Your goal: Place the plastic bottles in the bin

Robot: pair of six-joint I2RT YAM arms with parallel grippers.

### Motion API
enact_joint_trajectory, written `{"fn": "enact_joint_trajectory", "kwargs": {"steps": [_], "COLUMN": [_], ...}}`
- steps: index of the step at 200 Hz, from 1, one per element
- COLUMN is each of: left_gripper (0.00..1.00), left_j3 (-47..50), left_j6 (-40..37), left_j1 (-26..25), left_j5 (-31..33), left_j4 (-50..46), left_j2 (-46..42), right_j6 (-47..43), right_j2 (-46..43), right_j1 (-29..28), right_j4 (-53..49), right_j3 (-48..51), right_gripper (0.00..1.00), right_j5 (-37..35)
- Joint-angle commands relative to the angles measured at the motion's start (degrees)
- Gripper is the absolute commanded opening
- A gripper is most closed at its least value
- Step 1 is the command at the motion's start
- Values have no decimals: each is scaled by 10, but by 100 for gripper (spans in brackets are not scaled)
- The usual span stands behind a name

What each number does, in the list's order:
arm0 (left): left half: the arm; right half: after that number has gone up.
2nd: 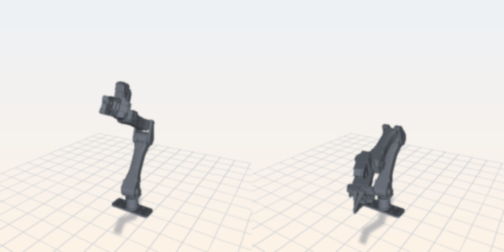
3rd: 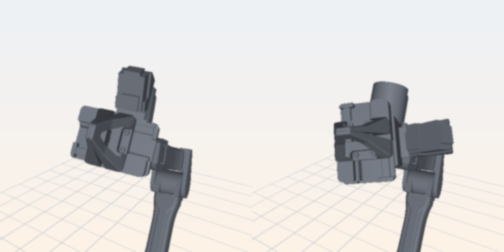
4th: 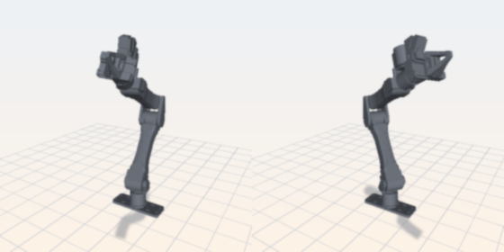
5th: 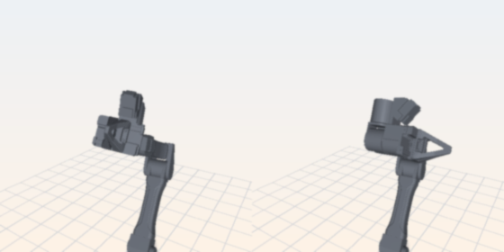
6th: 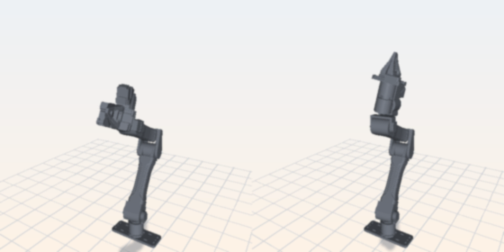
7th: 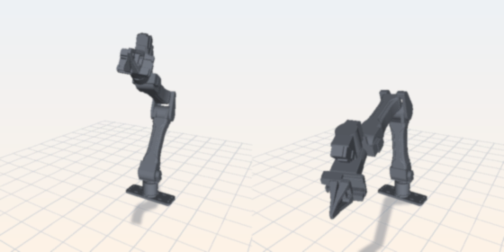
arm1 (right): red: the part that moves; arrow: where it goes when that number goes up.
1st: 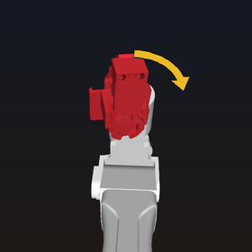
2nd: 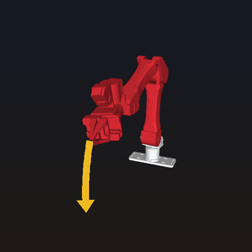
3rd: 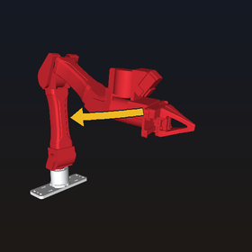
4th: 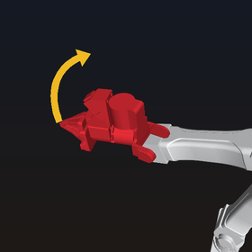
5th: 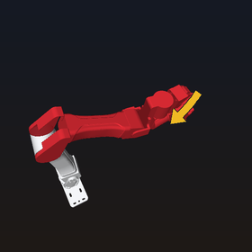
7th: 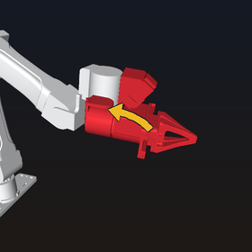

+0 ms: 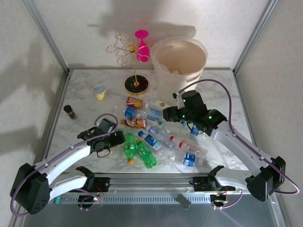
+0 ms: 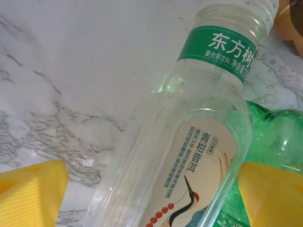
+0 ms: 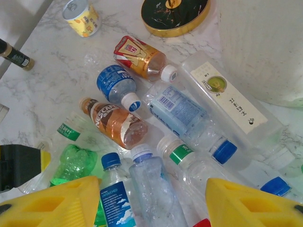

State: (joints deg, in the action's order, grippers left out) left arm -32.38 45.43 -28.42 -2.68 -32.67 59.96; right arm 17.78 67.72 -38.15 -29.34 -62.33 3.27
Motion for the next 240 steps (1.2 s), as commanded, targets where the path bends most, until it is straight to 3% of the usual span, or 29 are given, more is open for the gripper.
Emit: {"fn": "enact_joint_trajectory", "kwargs": {"steps": [1, 36, 139, 156, 177, 188, 209, 240], "left_gripper": [91, 89, 69, 72, 91, 95, 92, 79], "left_j3": [17, 28, 21, 25, 23, 19, 14, 7], "left_j6": [15, 20, 32, 34, 30, 33, 42, 48], "left_j1": [-5, -5, -5, -5, -5, -5, -4, -4], "left_j5": [-15, -13, 30, 23, 22, 32, 51, 64], "left_j4": [24, 43, 44, 53, 50, 39, 24, 14], "left_j2": [-7, 19, 36, 38, 46, 47, 39, 29], "right_j6": [5, 11, 25, 26, 28, 27, 25, 28], "right_j2": [2, 0, -7, -3, -1, -2, 0, 4], "right_j1": [-6, -7, -14, -13, -14, -14, -14, -14], "right_j4": [9, 17, 26, 25, 26, 26, 24, 29], "right_j3": [10, 24, 41, 39, 38, 39, 36, 35], "right_gripper": [61, 61, 61, 61, 61, 61, 61, 61], "right_j5": [5, 6, 4, 5, -2, -6, -12, -8]}}
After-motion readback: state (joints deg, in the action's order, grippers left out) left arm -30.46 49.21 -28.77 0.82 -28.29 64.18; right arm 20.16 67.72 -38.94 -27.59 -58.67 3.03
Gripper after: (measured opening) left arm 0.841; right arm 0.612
